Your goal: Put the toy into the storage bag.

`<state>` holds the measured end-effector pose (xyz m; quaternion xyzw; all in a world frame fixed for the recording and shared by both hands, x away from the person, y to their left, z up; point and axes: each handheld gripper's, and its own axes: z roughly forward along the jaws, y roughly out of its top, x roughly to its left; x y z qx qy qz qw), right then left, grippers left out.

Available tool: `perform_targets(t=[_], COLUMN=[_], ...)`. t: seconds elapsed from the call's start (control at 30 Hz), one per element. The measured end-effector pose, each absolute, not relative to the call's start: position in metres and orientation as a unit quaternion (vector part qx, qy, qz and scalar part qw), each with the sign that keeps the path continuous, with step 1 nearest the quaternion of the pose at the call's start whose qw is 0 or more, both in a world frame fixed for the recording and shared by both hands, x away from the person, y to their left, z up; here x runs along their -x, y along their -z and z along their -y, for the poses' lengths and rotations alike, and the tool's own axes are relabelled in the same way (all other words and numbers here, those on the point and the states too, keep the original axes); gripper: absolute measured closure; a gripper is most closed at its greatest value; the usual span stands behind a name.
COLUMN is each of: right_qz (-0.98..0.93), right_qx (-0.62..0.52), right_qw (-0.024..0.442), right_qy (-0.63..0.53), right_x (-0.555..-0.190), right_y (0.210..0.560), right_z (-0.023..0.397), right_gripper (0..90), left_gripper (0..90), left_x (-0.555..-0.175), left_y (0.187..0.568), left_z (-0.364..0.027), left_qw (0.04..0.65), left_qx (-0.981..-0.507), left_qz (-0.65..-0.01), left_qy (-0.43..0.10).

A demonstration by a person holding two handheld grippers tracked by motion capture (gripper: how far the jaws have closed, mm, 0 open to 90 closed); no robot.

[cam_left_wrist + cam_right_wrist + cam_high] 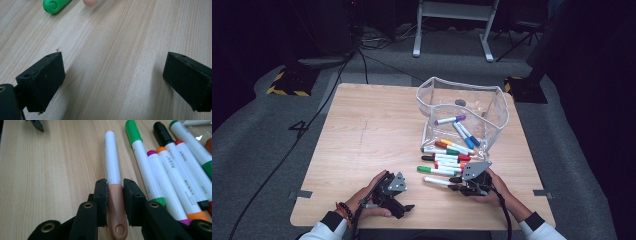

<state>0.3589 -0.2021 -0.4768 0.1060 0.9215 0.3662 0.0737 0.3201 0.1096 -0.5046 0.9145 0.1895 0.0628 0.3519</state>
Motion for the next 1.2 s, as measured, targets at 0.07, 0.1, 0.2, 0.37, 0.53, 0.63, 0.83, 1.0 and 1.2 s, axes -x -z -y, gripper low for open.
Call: perform_targets(t=[0.07, 0.1, 0.2, 0.37, 0.53, 0.63, 0.83, 1.0, 1.2], right_qz=[-0.920, -0.918, -0.912, -0.905, -0.895, -0.890, -0.881, -0.876, -0.869], right_qx=[-0.105, -0.104, -0.100, -0.096, -0.093, -0.090, -0.090, -0.086, -0.100], right_qw=[0.077, 0.078, 0.087, 0.100, 0.123, 0.137, 0.167, 0.191, 0.208], right_qy=[-0.370, -0.375, -0.389, -0.402, -0.418, -0.426, -0.433, -0.435, -0.437], right_x=[-0.358, -0.358, -0.357, -0.359, -0.363, -0.365, -0.370, -0.379, -0.396], right_y=[0.474, 0.470, 0.457, 0.438, 0.413, 0.396, 0.363, 0.338, 0.316], right_z=[0.203, 0.204, 0.208, 0.212, 0.218, 0.223, 0.231, 0.234, 0.242], right_gripper=[73.9, 73.9, 73.9, 73.9, 73.9, 73.9, 73.9, 74.0, 73.9], left_gripper=[4.2, 4.2, 4.2, 4.2, 4.2, 4.2, 4.2, 4.2, 4.2], left_x=[-0.320, -0.320, -0.320, -0.320, -0.321, -0.320, -0.321, -0.320, -0.320], left_y=[0.505, 0.505, 0.505, 0.505, 0.505, 0.505, 0.505, 0.505, 0.505], left_z=[-0.110, -0.110, -0.109, -0.109, -0.109, -0.109, -0.109, -0.109, -0.109], left_qw=[0.352, 0.352, 0.353, 0.353, 0.352, 0.352, 0.352, 0.352, 0.352], left_qx=[-0.915, -0.914, -0.914, -0.914, -0.914, -0.914, -0.914, -0.914, -0.914], left_qz=[-0.189, -0.190, -0.190, -0.190, -0.191, -0.192, -0.191, -0.191, -0.192], left_qy=[-0.063, -0.063, -0.063, -0.063, -0.065, -0.065, -0.065, -0.065, -0.065])
